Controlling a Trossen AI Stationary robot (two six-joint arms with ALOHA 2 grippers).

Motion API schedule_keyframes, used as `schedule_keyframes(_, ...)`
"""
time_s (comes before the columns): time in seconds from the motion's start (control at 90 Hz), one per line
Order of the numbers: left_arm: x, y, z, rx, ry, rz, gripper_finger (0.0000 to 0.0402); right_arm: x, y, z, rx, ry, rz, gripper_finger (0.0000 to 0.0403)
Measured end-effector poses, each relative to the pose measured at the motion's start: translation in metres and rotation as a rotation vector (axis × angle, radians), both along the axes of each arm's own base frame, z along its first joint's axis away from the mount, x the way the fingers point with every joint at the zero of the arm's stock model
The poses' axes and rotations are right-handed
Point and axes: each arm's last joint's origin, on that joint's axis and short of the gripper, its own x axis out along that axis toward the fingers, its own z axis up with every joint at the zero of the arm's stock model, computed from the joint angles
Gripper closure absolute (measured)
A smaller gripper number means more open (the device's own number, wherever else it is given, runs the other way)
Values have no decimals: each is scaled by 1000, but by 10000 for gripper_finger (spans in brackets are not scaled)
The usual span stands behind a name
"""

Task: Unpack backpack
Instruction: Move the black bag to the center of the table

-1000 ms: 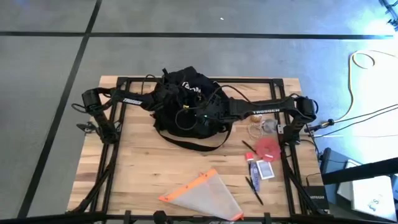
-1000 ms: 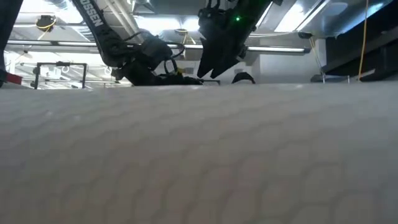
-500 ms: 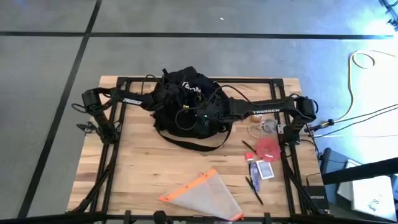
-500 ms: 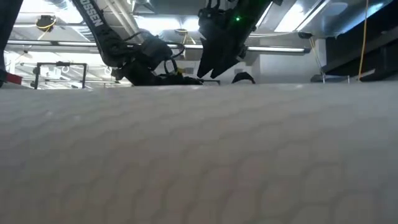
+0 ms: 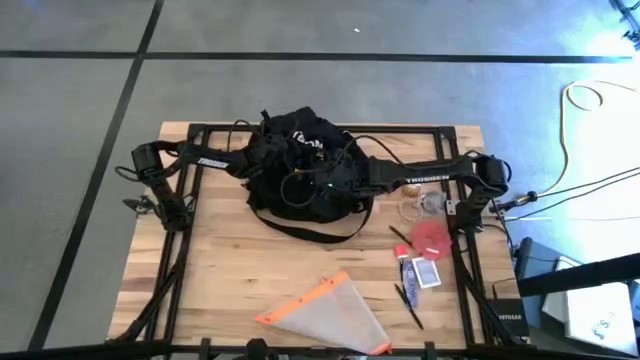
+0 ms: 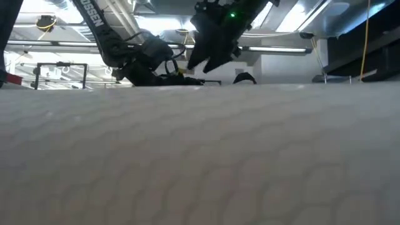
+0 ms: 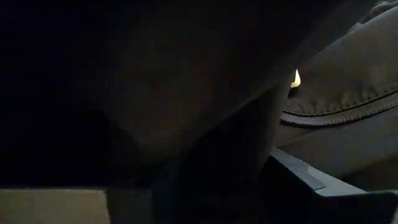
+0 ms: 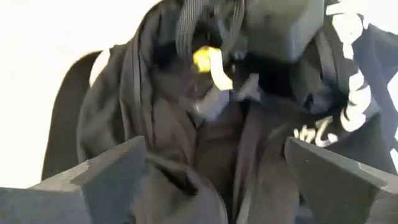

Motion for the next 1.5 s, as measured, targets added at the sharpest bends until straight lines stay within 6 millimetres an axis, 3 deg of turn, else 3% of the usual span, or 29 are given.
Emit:
schedule_keyframes(0.456, 0, 0, 0, 0, 0, 0, 227, 14, -2, 19, -58, -246, -36, 36)
schedule_keyframes(0.656, 0, 0, 0, 0, 0, 0, 227, 12, -1, 9, 7, -173, -16, 36)
schedule_keyframes(0.844, 0, 0, 0, 0, 0, 0, 227, 25, 1, -13, 55, -136, 66, 36)
schedule_keyframes(0.967, 0, 0, 0, 0, 0, 0, 227, 27, 19, -15, 36, -142, 181, 51)
schedule_keyframes(1.133, 0, 0, 0, 0, 0, 0, 227, 6, 49, -3, -83, -235, 252, 92)
schedule_keyframes(1.211, 0, 0, 0, -3, 6, 0, 227, -11, 49, -3, -106, -280, 246, 108)
schedule_keyframes(1.322, -1, 0, -2, -9, 18, 0, 227, -44, 46, -21, -98, -301, 237, 123)
schedule_keyframes(1.5, -1, 0, -2, -11, 21, 0, 227, -93, 50, -32, 73, -359, 314, 129)
